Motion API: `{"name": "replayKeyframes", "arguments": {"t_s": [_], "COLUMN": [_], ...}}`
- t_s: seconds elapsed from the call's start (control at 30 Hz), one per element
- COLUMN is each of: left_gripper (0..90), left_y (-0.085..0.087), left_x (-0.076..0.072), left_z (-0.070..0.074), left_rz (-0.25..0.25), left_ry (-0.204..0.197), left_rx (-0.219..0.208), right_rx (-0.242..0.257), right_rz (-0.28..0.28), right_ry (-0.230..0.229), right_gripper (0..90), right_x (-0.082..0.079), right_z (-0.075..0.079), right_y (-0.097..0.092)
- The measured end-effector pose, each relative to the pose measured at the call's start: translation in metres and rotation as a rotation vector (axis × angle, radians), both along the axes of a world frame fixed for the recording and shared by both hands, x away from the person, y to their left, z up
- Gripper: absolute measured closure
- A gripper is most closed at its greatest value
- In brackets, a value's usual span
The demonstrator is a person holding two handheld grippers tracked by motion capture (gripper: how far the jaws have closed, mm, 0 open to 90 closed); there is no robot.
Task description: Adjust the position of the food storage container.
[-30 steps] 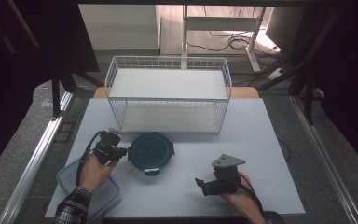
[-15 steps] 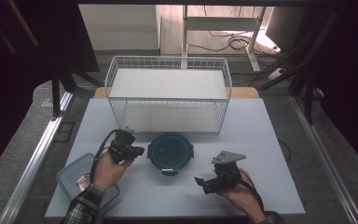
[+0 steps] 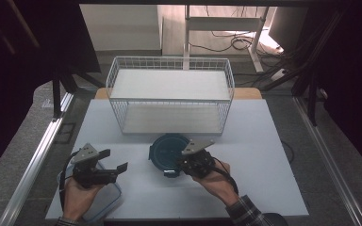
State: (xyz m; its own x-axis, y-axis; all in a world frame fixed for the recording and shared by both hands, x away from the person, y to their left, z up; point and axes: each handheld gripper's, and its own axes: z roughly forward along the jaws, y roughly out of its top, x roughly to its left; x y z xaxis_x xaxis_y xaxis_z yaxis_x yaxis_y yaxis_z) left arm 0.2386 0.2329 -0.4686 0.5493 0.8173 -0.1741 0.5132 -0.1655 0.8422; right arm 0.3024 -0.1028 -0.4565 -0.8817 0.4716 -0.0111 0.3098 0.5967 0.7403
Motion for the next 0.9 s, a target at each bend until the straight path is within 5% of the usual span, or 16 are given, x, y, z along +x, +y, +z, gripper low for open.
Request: {"name": "replayKeyframes", "arguments": {"t_s": [0.07,0.43,0.6,0.9], "left_gripper": [11.0,9.8,10.0,10.1], "left_y": [0.003,0.018,0.027,0.031], "left_x": [-0.004,-0.007,-0.008,-0.01], "left_z": [-0.001,0.002,0.002,0.004], "left_rz": [0.023,0.062,0.082,0.091], "left_ry": [-0.011,-0.042,-0.038,-0.049], "left_rx": [0.016,-0.043,-0.081,-0.076], "right_rx": [0.003,-0.006,-0.141,-0.211], "right_rz": [0.019,0.055,0.079,0.068], "right_ry": [0.006,0.077,0.064,0.062], "right_gripper": [85.6,89.3,89.4,90.0], "right_x": [0.003,0.042,0.047,0.049], "right_z": [0.0,-0.008,-0.021,-0.021], "right_y": [0.009,0.092,0.125,0.127]}}
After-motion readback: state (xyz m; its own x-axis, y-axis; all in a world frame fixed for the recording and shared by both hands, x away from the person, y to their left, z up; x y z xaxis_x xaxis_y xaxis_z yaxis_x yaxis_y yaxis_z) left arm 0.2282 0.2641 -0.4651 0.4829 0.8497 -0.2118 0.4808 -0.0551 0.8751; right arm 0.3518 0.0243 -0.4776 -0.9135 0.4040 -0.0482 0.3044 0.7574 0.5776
